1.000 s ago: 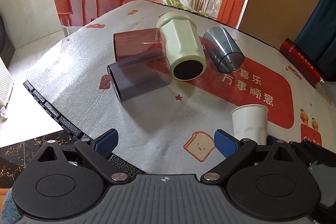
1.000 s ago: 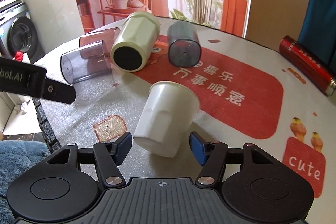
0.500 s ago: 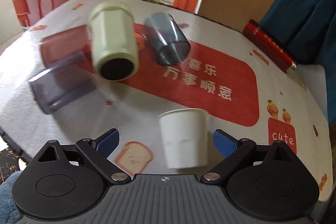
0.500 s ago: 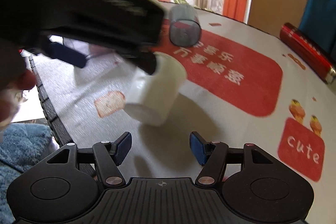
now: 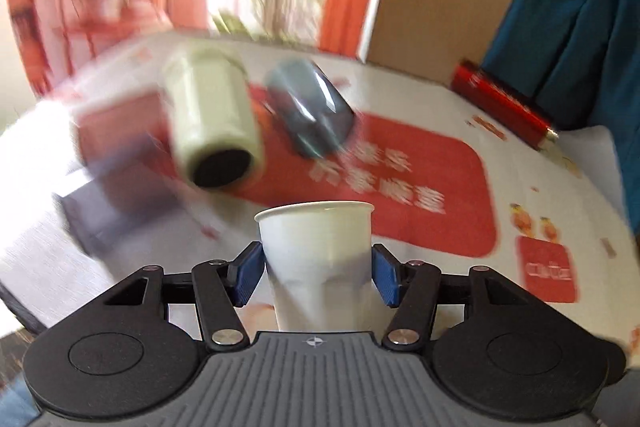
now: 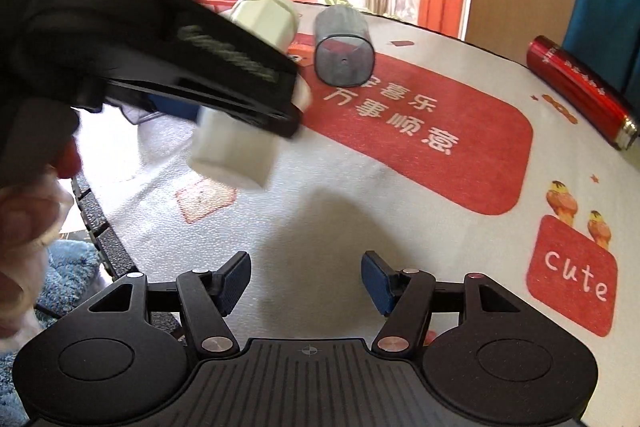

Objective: Flip cup upright
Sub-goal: 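Grasp the white paper cup with the left gripper and lift it, then rotate the cup upright with the left gripper and set it on the table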

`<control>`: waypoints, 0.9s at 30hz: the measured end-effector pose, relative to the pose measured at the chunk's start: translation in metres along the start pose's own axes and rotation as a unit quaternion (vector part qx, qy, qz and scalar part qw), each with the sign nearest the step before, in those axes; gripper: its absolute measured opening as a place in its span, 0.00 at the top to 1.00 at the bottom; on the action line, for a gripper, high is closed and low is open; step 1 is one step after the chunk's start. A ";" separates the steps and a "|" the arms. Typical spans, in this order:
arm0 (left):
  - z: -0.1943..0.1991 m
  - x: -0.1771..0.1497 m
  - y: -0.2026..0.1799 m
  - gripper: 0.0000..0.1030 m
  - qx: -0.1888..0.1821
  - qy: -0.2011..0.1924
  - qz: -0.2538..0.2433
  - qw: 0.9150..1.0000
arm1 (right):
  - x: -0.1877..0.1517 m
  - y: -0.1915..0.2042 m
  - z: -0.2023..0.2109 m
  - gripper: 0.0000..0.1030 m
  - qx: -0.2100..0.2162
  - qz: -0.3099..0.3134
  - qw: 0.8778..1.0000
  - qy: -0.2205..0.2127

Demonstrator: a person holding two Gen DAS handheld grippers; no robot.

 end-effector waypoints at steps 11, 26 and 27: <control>0.002 -0.024 0.058 0.41 0.156 -0.031 -0.005 0.987 | -0.004 0.008 -0.006 0.43 0.002 0.005 1.000 0.006; -0.001 -0.057 0.049 0.46 0.076 0.040 0.054 0.995 | -0.005 0.009 -0.005 0.41 0.002 0.004 1.000 0.005; -0.002 -0.058 0.051 0.46 0.074 0.039 0.058 0.995 | -0.005 0.009 -0.005 0.41 0.002 0.004 1.000 0.005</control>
Point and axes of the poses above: each gripper's, at about its wrist camera, not at the fingertips, and z roughly against the way its jaws point, y to its left, x to its top, the point moved 10 cm from there along -z, roughly the way its jaws point, and after that the axes turned 14 degrees about -z, right-handed, at the moved point
